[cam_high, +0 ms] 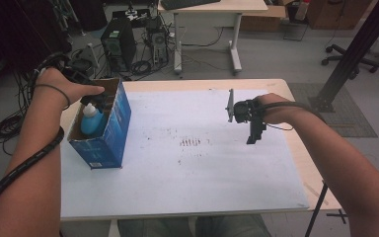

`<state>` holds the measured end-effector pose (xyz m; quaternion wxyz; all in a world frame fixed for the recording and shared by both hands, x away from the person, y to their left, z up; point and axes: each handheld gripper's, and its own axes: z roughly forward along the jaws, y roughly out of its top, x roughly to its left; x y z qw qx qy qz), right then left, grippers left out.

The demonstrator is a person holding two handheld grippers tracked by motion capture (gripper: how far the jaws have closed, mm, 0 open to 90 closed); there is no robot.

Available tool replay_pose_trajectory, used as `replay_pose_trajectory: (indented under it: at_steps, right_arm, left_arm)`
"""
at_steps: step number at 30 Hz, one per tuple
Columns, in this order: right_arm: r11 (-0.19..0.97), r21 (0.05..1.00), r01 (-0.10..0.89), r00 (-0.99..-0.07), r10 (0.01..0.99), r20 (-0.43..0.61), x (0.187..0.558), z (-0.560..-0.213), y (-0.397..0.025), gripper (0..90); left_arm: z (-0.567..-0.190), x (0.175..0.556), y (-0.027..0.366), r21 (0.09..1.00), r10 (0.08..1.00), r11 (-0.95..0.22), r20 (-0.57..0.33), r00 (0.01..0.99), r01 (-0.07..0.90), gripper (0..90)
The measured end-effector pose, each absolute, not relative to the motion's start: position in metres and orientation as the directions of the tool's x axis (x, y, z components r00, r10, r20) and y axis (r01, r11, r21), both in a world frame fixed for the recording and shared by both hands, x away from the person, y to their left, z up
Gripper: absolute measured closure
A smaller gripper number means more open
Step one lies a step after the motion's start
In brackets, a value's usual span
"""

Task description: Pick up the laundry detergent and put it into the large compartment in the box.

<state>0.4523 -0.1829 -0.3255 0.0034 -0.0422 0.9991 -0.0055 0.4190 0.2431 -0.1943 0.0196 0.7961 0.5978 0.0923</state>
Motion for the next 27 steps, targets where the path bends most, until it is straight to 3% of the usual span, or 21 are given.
replay_pose_trajectory:
  at_steps: [27]
  right_arm:
    - [0.997,-0.015,-0.072,-0.997,-0.072,-0.006,0.454,-0.323,-0.189,6.1]
  left_arm:
    - [-0.168,0.421,0.137,0.17,0.779,-0.627,0.146,0.61,0.76,5.1]
